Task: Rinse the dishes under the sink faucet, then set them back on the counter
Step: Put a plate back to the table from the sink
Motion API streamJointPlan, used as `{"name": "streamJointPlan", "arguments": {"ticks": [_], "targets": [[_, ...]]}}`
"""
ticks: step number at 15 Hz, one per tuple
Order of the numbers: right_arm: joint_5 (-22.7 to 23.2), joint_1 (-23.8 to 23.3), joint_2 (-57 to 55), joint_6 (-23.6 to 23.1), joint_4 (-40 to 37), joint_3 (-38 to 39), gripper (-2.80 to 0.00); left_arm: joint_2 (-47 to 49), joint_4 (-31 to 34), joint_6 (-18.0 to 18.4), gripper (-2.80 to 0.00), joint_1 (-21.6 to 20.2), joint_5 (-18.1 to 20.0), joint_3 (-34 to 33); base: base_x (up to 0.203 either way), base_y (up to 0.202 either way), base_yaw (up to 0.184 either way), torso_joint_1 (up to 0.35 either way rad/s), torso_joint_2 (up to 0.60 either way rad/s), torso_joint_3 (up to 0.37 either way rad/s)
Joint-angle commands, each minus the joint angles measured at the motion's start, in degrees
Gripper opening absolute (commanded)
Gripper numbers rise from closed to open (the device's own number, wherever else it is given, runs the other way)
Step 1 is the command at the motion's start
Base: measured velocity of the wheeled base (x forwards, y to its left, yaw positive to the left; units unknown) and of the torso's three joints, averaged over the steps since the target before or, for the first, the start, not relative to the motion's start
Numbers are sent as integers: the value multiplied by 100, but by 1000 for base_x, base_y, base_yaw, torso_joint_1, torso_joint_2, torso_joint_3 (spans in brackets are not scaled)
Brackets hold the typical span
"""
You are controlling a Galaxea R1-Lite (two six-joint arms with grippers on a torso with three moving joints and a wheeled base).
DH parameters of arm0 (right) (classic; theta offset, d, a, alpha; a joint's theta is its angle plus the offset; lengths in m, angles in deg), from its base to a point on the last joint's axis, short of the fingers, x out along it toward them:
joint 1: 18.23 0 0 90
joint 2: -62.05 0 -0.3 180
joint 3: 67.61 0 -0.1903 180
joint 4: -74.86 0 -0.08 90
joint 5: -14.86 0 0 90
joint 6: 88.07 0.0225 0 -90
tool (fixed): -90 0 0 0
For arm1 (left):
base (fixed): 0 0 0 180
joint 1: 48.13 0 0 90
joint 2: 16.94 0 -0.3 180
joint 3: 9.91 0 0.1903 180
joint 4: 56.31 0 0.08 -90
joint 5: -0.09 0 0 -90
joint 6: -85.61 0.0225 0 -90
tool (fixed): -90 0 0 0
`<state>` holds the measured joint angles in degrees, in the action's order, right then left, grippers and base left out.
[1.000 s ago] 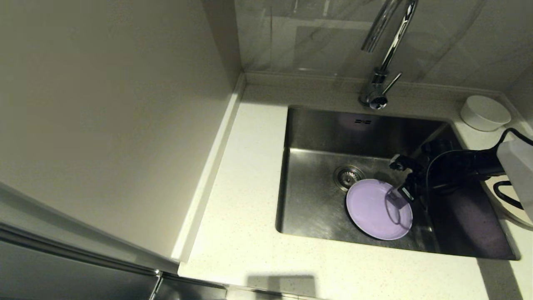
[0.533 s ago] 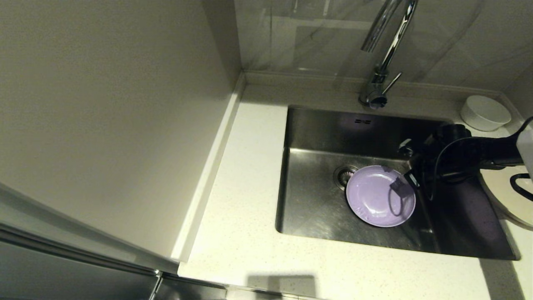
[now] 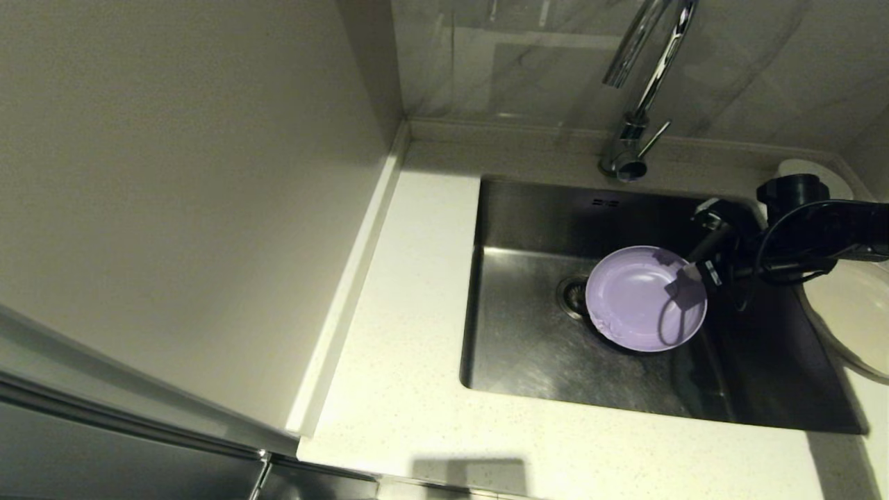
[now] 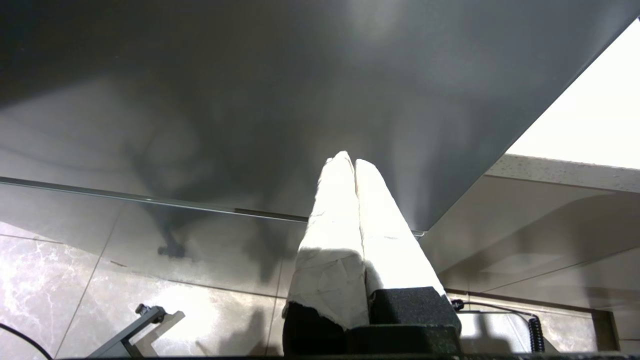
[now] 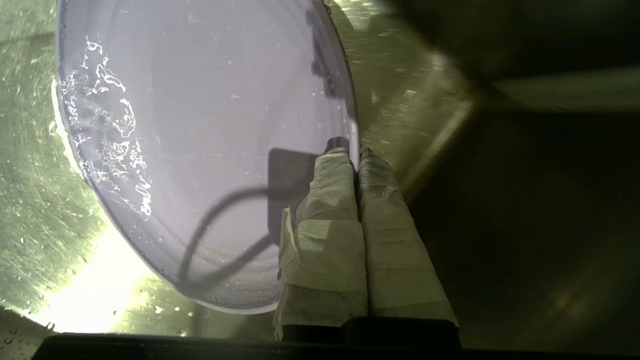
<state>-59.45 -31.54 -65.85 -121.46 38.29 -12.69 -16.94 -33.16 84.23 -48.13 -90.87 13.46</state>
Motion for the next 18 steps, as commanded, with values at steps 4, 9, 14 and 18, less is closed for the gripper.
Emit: {"name": "streamJointPlan", "arguments": {"ticks": [4,9,14,18], "targets": [[118,-109,321,82,11,49,-280,-9,-4,-3,-280,0,0,0,0,0,0,0,0,0],[418,-245,704,437,228,-31,-280,-9,-4,-3,-280,0,0,0,0,0,0,0,0,0],[585,-464,924,824,640,-25,-280,-9,-4,-3,-280,0,0,0,0,0,0,0,0,0],[721,-730,1065,834,652,-48,-280,-9,-4,-3,-280,0,0,0,0,0,0,0,0,0]]}}
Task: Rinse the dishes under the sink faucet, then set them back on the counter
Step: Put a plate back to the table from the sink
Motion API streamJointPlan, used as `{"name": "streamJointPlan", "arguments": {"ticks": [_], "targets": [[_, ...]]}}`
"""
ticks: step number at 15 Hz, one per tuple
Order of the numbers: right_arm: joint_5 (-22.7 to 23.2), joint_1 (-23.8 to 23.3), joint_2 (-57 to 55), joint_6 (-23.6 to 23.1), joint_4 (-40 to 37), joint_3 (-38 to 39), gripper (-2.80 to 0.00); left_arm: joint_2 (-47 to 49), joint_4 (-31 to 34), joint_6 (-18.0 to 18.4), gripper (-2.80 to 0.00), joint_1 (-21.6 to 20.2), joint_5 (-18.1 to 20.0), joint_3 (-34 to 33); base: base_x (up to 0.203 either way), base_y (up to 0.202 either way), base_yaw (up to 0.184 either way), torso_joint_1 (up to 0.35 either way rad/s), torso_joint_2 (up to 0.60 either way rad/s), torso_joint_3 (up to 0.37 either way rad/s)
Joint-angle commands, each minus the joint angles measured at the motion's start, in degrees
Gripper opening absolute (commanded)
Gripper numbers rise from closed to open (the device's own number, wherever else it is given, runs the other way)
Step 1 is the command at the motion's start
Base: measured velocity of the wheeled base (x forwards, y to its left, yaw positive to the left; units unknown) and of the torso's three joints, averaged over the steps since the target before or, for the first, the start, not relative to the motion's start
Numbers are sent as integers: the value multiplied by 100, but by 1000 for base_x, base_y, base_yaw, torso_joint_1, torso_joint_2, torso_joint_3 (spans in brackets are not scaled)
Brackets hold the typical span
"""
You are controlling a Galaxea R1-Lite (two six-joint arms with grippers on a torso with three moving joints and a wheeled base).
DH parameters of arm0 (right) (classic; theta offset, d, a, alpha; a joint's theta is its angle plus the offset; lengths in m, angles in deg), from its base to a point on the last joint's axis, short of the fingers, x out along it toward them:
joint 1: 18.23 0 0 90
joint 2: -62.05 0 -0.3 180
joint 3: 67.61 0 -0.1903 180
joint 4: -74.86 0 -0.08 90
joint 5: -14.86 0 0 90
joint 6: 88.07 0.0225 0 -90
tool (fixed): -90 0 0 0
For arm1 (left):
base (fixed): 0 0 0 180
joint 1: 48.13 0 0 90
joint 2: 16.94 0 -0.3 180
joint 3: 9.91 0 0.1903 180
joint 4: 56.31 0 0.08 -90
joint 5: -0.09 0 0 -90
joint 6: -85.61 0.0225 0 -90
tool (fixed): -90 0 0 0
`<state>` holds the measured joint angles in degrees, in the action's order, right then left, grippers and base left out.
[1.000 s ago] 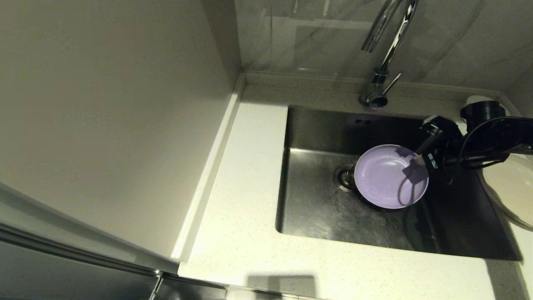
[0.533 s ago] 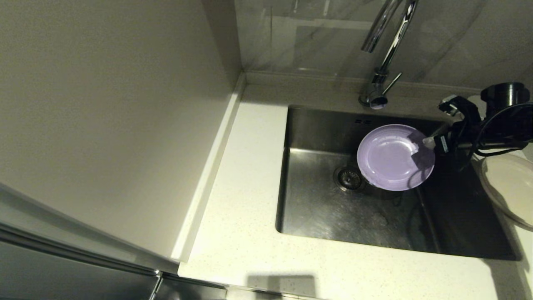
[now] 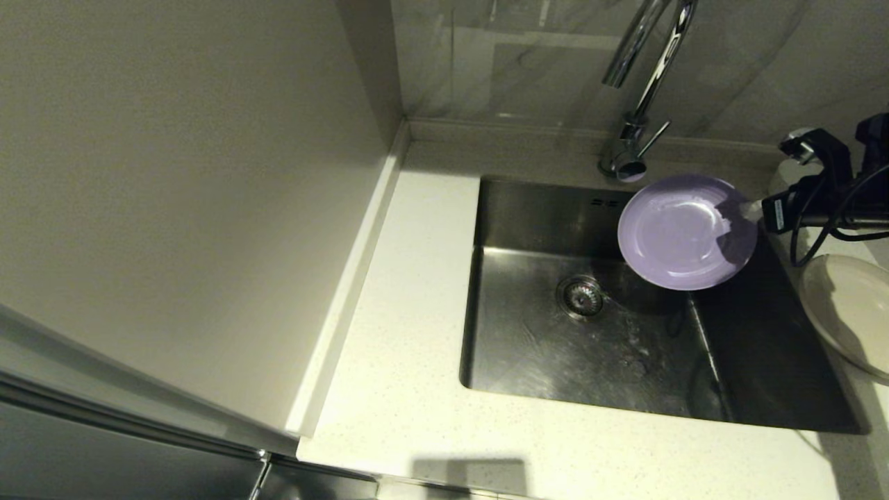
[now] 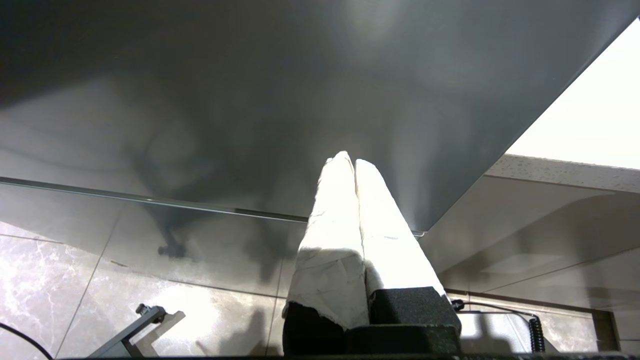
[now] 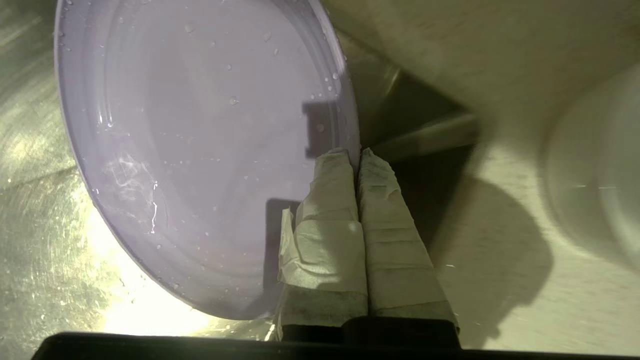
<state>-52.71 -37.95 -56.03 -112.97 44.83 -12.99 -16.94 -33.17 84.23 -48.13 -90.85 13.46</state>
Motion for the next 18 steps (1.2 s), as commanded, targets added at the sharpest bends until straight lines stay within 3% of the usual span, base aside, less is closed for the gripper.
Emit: {"name": "streamJointPlan", "arguments": {"ticks": [1,5,13,18], "targets": [[117,-187,119,-15,-1,-31,-280,-9,-4,-3,-280,0,-3,0,0,0,0,0,0,0],[261,-467,277,214,82,-144,-280,-9,-4,-3,-280,0,-3,0,0,0,0,0,0,0],[416,-1022,776,1164,1459,-129,-280,-9,-4,-3,-280,0,-3,0,0,0,0,0,0,0],[429,-1338,1178,2303,2298,-28,-280,-9,-4,-3,-280,0,-3,0,0,0,0,0,0,0]]}}
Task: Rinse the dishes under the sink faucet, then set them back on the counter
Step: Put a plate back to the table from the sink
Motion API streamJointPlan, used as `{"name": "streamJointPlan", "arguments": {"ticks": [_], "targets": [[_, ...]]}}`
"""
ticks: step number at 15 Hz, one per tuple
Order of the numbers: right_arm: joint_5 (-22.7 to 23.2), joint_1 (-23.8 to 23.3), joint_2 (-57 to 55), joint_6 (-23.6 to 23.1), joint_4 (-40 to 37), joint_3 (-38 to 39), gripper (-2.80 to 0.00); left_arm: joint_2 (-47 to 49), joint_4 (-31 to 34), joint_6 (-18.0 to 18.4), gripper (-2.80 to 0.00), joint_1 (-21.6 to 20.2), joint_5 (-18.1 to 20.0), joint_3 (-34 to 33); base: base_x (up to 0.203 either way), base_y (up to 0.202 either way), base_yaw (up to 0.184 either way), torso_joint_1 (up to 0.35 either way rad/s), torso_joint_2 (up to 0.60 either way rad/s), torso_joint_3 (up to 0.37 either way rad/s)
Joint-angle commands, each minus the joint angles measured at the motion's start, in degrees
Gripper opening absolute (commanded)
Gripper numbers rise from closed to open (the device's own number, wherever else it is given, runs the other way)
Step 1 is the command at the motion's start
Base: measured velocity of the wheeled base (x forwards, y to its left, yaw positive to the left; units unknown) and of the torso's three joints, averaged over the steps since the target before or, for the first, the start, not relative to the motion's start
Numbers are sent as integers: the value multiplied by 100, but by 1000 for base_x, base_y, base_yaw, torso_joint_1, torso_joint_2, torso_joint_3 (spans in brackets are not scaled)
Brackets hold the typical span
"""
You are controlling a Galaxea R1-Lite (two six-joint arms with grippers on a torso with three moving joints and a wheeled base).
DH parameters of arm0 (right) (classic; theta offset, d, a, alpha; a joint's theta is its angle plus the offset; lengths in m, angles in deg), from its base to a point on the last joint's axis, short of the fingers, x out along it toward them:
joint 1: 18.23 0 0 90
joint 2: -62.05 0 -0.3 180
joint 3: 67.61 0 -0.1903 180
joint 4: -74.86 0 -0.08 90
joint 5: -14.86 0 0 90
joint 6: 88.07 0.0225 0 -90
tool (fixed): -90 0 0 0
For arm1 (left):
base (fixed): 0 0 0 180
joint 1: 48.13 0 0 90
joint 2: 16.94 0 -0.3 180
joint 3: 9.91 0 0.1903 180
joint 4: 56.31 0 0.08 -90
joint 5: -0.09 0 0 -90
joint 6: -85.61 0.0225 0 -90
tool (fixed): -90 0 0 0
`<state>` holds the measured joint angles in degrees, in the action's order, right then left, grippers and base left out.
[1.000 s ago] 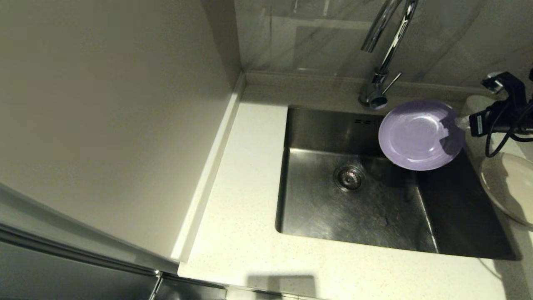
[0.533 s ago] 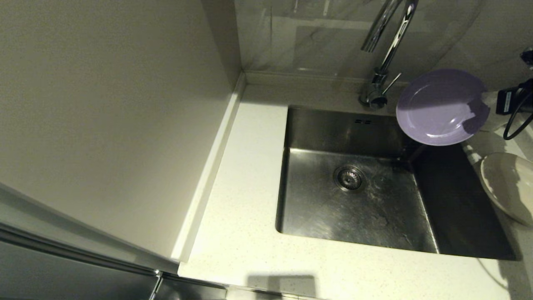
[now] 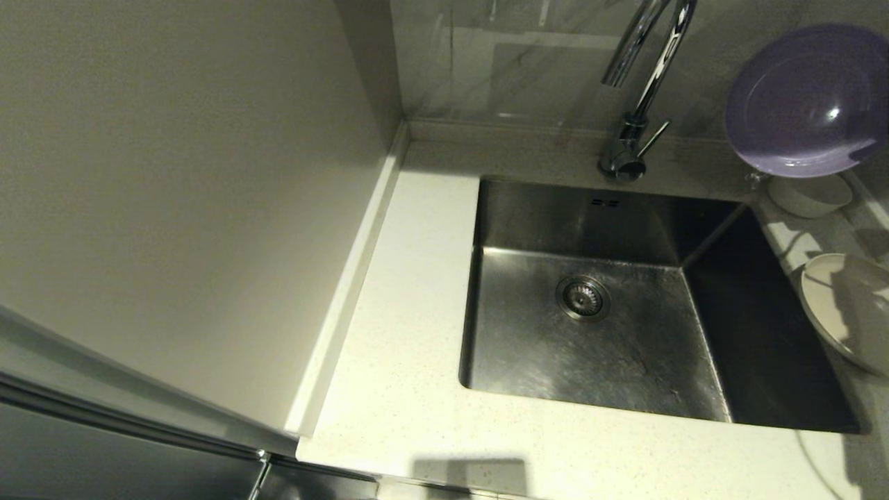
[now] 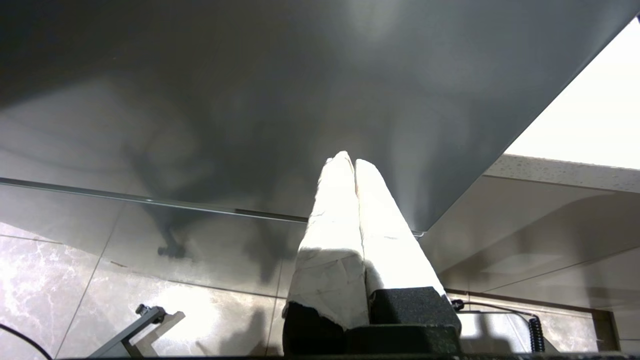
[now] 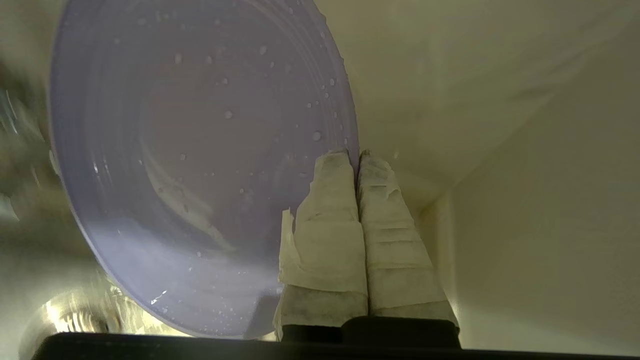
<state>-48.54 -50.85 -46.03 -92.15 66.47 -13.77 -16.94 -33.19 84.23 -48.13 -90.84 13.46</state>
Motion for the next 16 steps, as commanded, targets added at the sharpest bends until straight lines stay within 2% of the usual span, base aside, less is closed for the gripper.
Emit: {"name": "streamJointPlan", "arguments": {"ticks": [1,6,11,16], "targets": [[-22,-64,281,590,410,154,-280,-9,-2,-3,-280,0,-4,0,0,0,0,0,0,0],[-355,-101,708,1552,1916,785,-280,-9,-2,-3,-280,0,-4,0,0,0,0,0,0,0],[-531,-99,1110,2021,3316,1385,-280,-9,-2,-3,-280,0,-4,0,0,0,0,0,0,0],[-531,-96,1488,2063,3814,2626,-280,-9,-2,-3,-280,0,-4,0,0,0,0,0,0,0]]}}
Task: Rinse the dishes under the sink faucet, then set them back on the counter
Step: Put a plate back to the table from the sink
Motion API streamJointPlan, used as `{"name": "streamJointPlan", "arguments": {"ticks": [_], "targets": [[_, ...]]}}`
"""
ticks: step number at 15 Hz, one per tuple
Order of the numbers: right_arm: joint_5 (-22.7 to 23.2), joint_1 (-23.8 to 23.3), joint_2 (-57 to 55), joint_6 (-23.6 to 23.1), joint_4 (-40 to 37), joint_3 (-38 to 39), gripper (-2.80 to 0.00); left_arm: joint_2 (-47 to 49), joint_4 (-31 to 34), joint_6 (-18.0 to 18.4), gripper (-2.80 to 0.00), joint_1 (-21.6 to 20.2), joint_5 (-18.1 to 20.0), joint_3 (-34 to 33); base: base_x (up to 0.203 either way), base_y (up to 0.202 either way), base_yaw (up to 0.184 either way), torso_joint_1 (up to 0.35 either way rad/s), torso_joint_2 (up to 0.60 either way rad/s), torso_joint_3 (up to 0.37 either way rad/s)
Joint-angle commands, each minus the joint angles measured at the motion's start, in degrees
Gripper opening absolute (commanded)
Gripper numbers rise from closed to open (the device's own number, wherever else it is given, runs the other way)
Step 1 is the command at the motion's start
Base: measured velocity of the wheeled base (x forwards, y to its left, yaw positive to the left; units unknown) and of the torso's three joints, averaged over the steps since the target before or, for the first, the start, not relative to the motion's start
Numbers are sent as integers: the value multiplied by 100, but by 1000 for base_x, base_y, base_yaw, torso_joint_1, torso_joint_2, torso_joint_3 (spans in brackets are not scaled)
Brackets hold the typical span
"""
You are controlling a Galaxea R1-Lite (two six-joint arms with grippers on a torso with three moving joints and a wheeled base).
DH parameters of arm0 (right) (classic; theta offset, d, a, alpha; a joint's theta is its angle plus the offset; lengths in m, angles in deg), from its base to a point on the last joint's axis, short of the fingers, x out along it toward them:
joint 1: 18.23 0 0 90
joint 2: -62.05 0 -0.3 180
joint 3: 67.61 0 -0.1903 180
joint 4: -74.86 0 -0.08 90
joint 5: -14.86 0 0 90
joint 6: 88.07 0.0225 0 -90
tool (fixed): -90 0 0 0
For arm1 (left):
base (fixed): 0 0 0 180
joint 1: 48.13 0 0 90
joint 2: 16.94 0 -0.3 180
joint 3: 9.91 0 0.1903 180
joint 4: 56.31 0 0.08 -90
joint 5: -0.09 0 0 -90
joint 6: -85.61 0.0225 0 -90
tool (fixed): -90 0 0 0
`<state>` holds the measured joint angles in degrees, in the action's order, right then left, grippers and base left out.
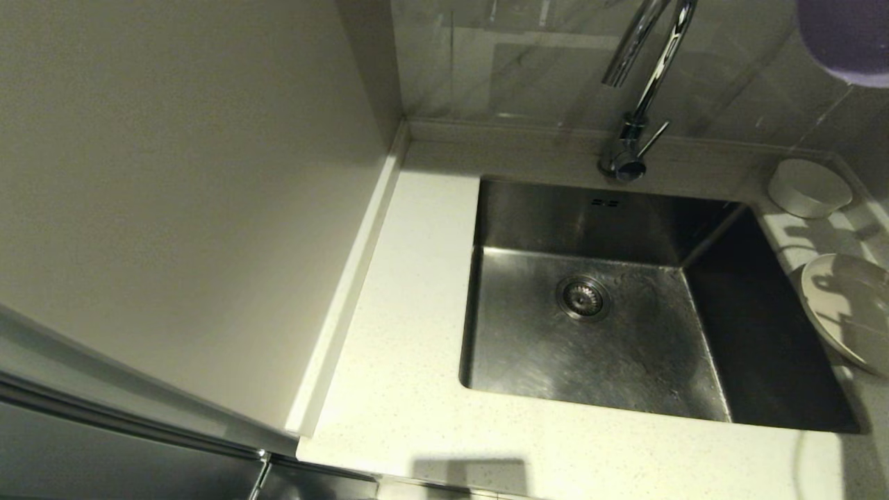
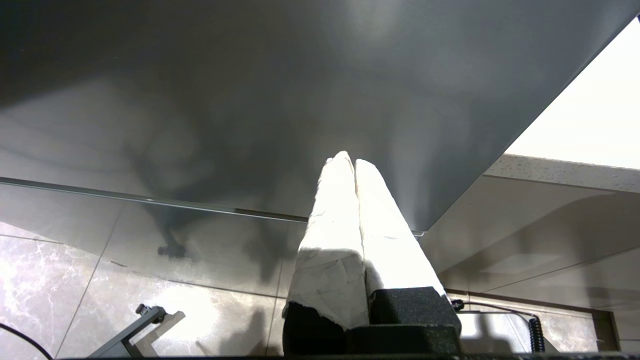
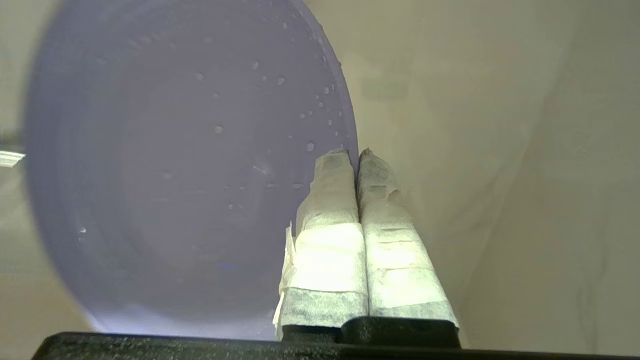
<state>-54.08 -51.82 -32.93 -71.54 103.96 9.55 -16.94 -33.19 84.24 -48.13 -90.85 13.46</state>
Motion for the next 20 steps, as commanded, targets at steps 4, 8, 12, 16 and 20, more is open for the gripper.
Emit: {"name": "streamJointPlan", "arguments": {"ticks": [4,8,12,16,20], "targets": [[55,2,234,234,-66,-418,-280,-9,-2,-4,-280,0,-2,0,0,0,0,0,0,0],[-156,2,264,435,-19,-715,-280,-9,-2,-4,-280,0,-2,0,0,0,0,0,0,0],[-912,125,288,442,125,-688,-280,-9,-2,-4,-280,0,-2,0,0,0,0,0,0,0],[-2258,796,279,524,716,-707,-280,-9,-2,-4,-280,0,-2,0,0,0,0,0,0,0],[-3715,1524,287,660,726,-724,-280,-9,-2,-4,-280,0,-2,0,0,0,0,0,0,0]]}}
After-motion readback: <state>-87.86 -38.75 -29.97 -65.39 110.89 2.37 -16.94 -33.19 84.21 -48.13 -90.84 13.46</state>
